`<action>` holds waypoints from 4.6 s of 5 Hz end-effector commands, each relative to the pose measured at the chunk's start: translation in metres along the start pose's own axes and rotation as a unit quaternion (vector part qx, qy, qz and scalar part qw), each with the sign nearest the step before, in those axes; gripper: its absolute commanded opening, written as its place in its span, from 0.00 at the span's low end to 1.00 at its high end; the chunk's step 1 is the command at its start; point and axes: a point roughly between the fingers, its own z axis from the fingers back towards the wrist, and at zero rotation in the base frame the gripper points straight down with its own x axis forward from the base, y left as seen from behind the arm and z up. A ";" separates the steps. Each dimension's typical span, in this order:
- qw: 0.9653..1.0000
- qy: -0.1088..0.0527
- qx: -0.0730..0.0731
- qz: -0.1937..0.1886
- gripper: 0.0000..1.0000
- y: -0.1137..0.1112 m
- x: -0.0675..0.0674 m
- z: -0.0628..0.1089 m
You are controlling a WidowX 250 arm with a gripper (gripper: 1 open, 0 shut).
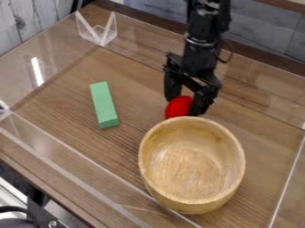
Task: Move the red fruit to the left
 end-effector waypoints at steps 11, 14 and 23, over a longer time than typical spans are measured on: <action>0.995 -0.041 0.004 0.089 0.00 0.023 -0.010 -0.017; 0.990 -0.044 0.001 0.134 0.00 -0.001 0.004 0.015; 0.905 -0.099 -0.035 0.412 0.00 0.147 -0.014 0.028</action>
